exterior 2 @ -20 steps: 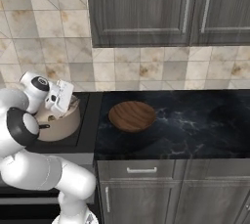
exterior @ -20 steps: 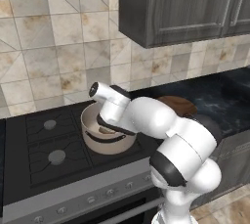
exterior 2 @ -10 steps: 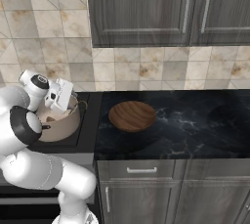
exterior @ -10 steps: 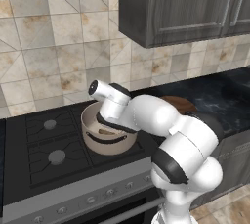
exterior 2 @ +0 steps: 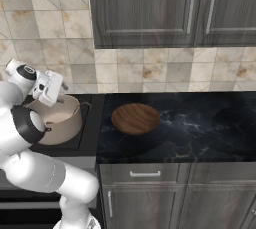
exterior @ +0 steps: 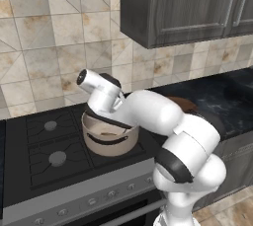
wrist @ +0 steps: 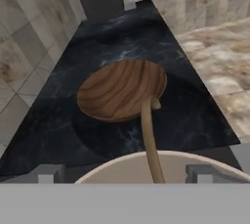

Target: Open the cabinet and move the ladle to the pot. Then close the cabinet.

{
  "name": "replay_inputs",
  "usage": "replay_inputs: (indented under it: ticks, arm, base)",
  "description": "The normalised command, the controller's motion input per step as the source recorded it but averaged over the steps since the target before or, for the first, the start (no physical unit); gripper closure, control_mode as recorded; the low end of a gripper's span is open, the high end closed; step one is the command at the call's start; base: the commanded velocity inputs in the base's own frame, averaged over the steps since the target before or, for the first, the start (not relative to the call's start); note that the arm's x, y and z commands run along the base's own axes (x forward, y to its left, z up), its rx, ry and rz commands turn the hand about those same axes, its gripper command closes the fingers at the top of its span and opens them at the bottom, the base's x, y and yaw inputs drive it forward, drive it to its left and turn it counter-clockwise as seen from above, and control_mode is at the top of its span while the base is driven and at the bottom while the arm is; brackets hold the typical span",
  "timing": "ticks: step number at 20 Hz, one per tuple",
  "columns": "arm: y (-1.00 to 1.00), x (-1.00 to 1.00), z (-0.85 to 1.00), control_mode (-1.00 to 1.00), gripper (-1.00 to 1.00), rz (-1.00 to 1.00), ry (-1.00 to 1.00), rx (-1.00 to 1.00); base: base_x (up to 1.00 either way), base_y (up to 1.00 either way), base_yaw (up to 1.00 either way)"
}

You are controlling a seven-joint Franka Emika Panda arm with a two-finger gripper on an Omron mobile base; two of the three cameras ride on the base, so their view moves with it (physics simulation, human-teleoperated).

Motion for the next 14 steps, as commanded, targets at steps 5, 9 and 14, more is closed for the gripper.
replay_inputs:
  ticks: [5,9,14]
  arm:
    - [-0.07,-0.32,0.15,-1.00,-1.00,0.01,0.04,0.00]
    - [-0.02,-0.40,0.06,-1.00,-1.00,0.10,-0.03,0.00]
    - [-0.09,-0.42,0.04,-1.00,-1.00,0.21,0.00,0.00]
  base:
    - [0.00,0.00,0.00]
    - [0.00,0.00,0.00]
    - [0.00,0.00,0.00]
